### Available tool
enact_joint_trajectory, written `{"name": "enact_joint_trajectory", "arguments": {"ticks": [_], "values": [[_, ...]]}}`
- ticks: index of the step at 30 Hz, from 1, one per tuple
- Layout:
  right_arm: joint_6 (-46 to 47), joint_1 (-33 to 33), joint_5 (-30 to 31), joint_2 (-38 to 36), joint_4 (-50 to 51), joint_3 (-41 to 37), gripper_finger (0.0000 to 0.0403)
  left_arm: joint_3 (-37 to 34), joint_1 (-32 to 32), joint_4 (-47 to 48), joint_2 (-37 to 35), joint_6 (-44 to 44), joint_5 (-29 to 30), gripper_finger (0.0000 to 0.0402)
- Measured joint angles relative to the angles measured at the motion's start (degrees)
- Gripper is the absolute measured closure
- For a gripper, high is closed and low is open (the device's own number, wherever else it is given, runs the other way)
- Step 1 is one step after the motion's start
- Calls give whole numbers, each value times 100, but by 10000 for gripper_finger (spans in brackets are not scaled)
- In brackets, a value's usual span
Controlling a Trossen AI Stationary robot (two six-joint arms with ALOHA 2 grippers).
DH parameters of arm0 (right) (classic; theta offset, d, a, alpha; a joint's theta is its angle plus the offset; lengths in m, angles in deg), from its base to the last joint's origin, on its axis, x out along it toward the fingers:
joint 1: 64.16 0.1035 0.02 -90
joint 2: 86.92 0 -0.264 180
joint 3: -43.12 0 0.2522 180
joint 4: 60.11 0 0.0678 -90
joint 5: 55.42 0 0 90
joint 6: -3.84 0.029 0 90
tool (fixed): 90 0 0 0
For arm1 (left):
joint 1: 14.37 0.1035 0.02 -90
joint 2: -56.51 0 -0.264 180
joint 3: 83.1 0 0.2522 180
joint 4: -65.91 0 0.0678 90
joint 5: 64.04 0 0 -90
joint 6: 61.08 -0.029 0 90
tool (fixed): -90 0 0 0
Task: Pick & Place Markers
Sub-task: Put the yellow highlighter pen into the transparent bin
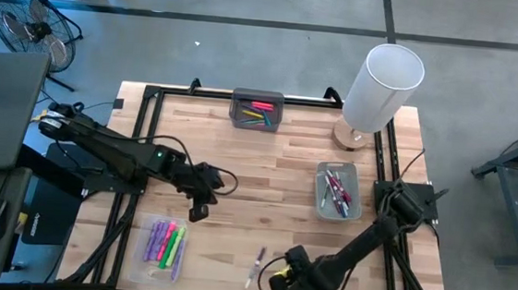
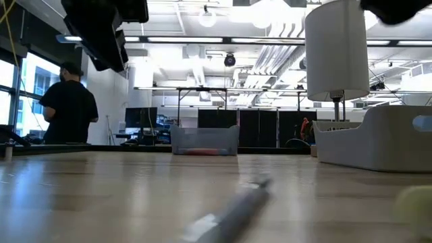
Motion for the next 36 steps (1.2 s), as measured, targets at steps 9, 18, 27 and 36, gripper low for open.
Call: {"name": "enact_joint_trajectory", "arguments": {"ticks": [9, 18, 27, 36], "values": [[-63, 253, 148, -11, 1931, 767, 403, 5, 8, -517, 144, 869, -26, 393], [-20, 700, 125, -14, 2137, 535, 403, 4, -29, -1237, 1017, 2291, -287, 271], [-455, 1069, 264, -690, 2341, -208, 403, 515, -797, -1251, 2098, 3036, -599, 261], [-542, 1303, 827, -2165, 1633, -1801, 402, 2129, -1202, 352, 3067, 4350, 107, 287]]}}
